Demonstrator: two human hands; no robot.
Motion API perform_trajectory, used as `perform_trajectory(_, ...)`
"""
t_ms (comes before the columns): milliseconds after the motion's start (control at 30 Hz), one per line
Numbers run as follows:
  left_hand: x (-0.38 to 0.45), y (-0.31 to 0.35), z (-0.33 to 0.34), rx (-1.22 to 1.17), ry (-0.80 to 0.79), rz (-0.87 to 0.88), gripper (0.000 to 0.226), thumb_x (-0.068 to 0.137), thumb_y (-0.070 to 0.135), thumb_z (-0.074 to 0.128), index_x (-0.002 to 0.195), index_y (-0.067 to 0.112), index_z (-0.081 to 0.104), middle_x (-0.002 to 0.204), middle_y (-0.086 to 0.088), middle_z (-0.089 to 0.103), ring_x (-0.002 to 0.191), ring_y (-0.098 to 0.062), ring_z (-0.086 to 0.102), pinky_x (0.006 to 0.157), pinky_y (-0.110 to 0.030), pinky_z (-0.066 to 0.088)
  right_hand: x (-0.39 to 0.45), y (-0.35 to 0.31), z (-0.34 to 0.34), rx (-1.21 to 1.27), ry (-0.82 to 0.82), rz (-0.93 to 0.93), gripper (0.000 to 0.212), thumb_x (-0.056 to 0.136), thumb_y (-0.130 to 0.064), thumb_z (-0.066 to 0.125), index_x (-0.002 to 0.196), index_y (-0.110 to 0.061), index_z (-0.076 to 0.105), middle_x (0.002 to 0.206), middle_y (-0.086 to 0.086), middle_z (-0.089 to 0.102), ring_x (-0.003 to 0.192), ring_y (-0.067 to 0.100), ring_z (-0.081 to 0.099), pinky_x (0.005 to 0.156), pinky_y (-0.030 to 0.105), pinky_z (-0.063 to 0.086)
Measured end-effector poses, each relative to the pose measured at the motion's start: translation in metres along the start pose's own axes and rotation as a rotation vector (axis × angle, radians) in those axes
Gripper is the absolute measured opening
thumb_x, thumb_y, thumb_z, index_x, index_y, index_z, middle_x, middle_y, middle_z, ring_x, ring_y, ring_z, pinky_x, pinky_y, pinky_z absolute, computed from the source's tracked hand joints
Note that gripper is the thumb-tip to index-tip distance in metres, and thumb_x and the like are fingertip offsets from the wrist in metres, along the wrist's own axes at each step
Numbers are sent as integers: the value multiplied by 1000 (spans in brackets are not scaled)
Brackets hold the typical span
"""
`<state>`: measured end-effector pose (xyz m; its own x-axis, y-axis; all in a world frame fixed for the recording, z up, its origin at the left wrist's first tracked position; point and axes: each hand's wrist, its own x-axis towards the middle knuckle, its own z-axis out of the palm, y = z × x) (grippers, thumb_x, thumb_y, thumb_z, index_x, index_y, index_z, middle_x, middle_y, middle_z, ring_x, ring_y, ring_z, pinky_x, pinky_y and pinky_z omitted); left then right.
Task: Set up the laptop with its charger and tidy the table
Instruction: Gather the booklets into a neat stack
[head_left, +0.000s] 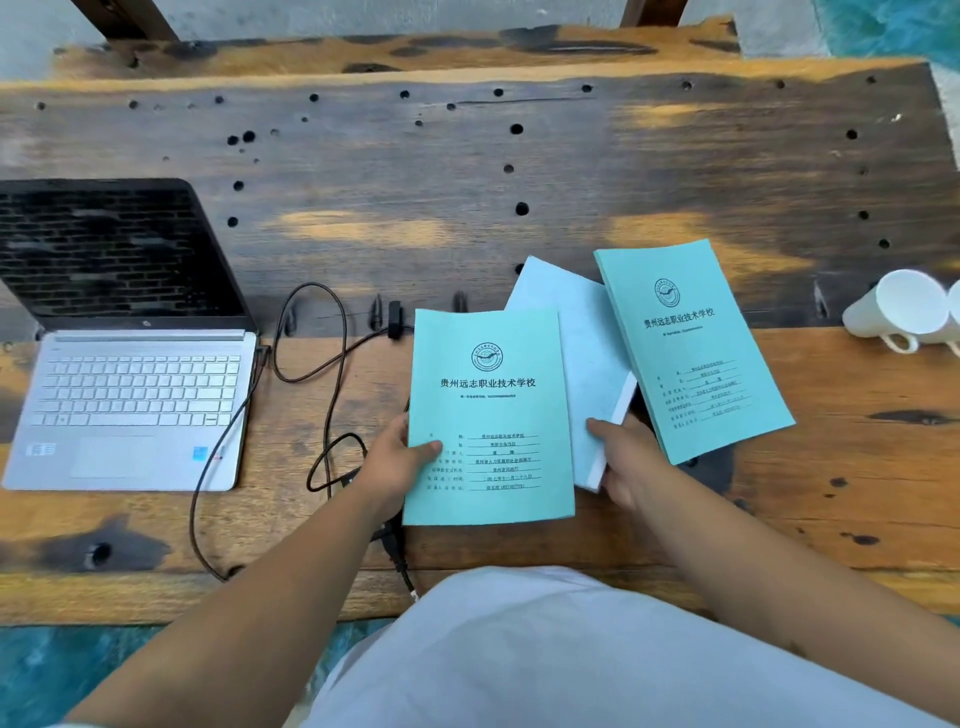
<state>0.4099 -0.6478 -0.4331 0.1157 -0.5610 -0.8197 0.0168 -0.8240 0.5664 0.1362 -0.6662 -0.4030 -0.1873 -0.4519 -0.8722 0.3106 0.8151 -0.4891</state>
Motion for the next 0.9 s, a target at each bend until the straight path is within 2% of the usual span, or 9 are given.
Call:
perform_trajectory(67,-2,2,-4,-131,-57,-30,37,93,1,60,121,24,53,111,-11,72,90,-33,73,74,-56,58,-4,-3,-4,-48,-9,-52,26,97,-6,52,119,-19,55,108,5,67,94,27,66,71,42,56)
perform_trajectory(167,-4,4,-11,-186,-107,-35,40,95,0,55,121,31,52,107,-10,74,91,-35,73,70,-56,58,-16,-16,-12,-320,44,-232,24,92,-6,55,114,-13,56,114,11,65,97,30,64,85,50,55)
perform_trajectory(267,-7,7,-17,-193,-73,14,44,96,-1,53,119,37,52,106,-9,74,87,-33,74,66,-52,59,-36,-42,-16,-745,142,-519,2,87,-12,54,88,-13,52,89,6,61,81,25,57,64,34,48)
perform_trajectory(300,-9,8,-18,-203,-48,32,45,96,-1,53,121,36,52,106,-7,74,86,-33,74,65,-51,59,-45,-51,-16,-874,178,-603,9,87,-13,52,80,-15,46,81,5,56,74,26,52,55,32,39)
perform_trajectory(433,-17,16,-15,-255,1,92,45,95,0,54,124,34,49,102,-5,74,83,-32,74,62,-50,59,-79,-76,-10,-1285,320,-838,12,87,-13,49,86,-11,37,71,12,45,66,36,45,55,35,34)
perform_trajectory(533,-26,23,-11,-258,-23,133,44,95,1,55,120,37,50,101,-4,75,85,-32,74,63,-49,59,-92,-76,5,-1472,348,-922,19,86,-12,52,89,-15,34,61,4,31,62,35,41,55,36,34)
perform_trajectory(700,-37,24,7,-326,-115,125,37,98,5,51,121,34,53,110,-8,73,96,-34,72,74,-55,58,-72,-18,55,-1418,-15,-670,15,90,-16,49,104,-10,45,89,16,57,85,39,60,64,36,46)
perform_trajectory(800,-37,17,12,-360,-140,126,34,102,9,46,133,21,49,114,-11,72,99,-32,71,79,-50,59,-54,23,73,-1389,-258,-573,40,94,-28,52,129,-11,44,117,19,62,106,37,59,85,39,50)
perform_trajectory(900,-35,9,4,-449,-218,59,35,104,27,45,138,21,48,127,-11,66,115,-33,63,96,-53,51,-44,46,75,-1294,-492,-503,68,92,-40,57,149,-20,26,144,12,48,131,28,45,104,33,38)
